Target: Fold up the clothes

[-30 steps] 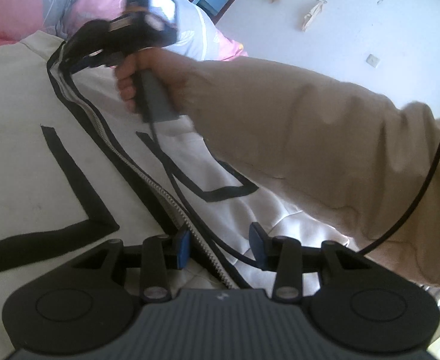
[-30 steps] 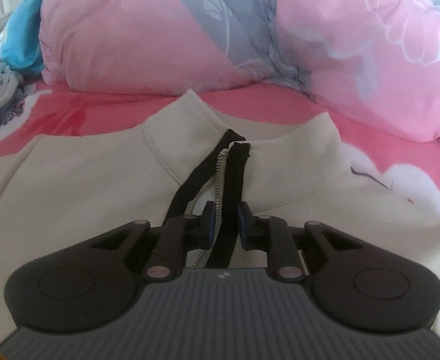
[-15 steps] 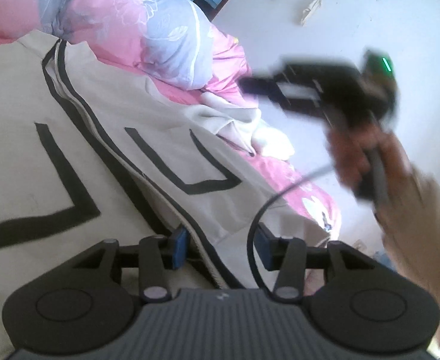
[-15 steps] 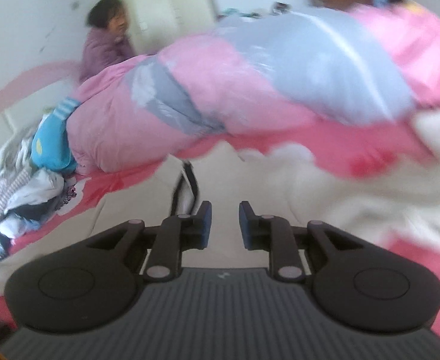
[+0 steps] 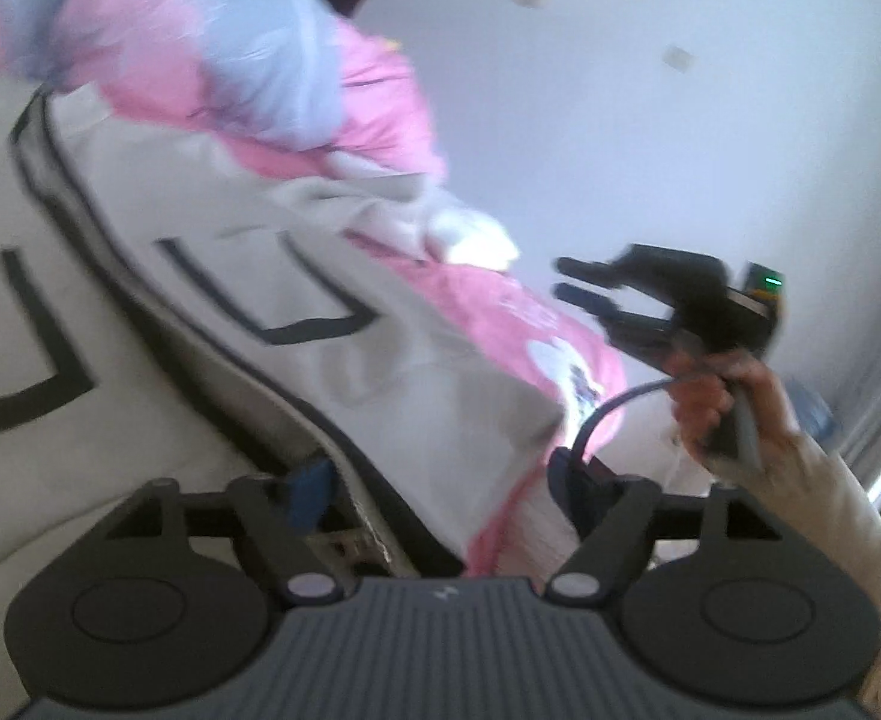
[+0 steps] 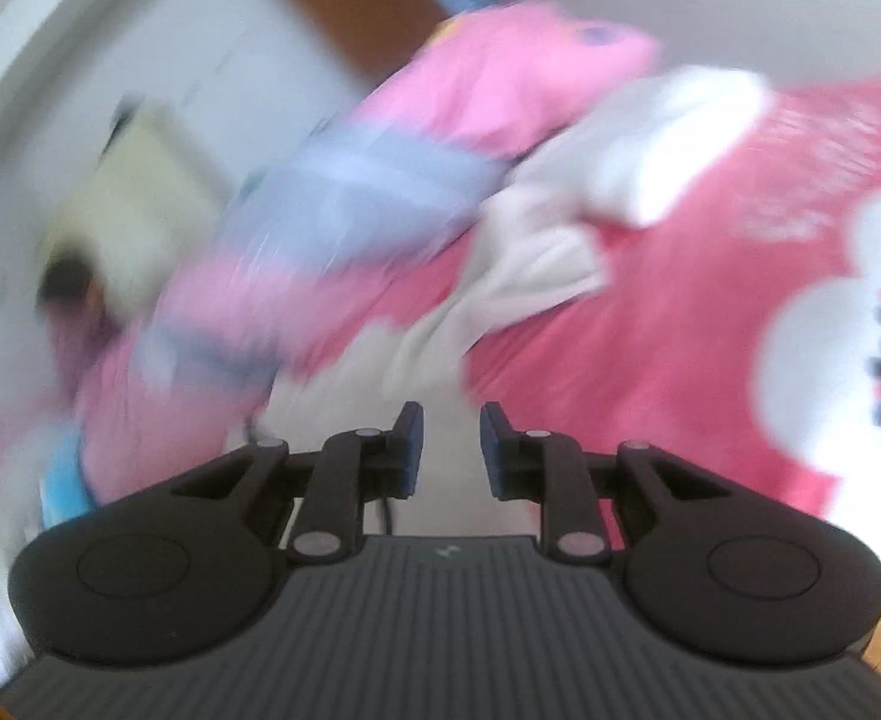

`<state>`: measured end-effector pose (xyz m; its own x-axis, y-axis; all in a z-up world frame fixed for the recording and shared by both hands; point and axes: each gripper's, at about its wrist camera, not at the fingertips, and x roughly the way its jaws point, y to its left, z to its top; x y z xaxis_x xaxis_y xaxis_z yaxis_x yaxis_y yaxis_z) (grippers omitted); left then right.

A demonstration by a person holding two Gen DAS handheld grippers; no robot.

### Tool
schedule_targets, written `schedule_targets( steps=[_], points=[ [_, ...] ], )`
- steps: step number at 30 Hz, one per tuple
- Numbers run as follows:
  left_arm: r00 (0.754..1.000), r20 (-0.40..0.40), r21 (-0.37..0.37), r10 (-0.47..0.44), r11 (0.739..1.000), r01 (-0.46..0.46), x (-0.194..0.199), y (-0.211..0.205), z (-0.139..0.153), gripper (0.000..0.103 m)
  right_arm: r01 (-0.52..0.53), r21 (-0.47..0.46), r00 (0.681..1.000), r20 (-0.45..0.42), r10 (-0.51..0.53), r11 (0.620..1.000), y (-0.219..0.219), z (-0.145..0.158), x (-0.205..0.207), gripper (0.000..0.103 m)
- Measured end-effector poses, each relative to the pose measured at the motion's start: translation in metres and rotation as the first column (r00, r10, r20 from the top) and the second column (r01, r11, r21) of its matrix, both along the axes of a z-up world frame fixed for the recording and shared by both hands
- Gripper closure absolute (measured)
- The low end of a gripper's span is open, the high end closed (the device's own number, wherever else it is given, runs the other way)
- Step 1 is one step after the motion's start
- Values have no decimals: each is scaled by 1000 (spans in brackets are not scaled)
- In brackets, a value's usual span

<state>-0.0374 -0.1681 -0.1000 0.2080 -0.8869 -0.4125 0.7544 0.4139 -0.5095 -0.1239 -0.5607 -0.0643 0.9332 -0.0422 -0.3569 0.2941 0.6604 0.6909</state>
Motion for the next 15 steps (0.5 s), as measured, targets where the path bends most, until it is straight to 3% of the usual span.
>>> schedule_targets(
  steps=[2,5,8,12,15],
  points=[
    [1000,16,-4,-18,1000,18,-6,-2,3,22,37,79,999,12,-39,996,-15,-11,-7,81],
    [1000,-2,-19,-30,999,30,-8,0,6,19,49,124,999,-19,-47,991,-20,-29,-6,81],
    [998,-58,-49,-24,999,21,-3,13,7,16,84,96,996,-29,-81,992,-35,-35,-11,81],
    [993,-104,-76,49,995,-57,5,32,7,16,181,50,983,-45,-179,982,-73,-30,-26,81],
    [985,-140,-67,102,991,-112,15,35,3,23,110,63,994,-10,-110,992,-69,-19,-40,81]
  ],
)
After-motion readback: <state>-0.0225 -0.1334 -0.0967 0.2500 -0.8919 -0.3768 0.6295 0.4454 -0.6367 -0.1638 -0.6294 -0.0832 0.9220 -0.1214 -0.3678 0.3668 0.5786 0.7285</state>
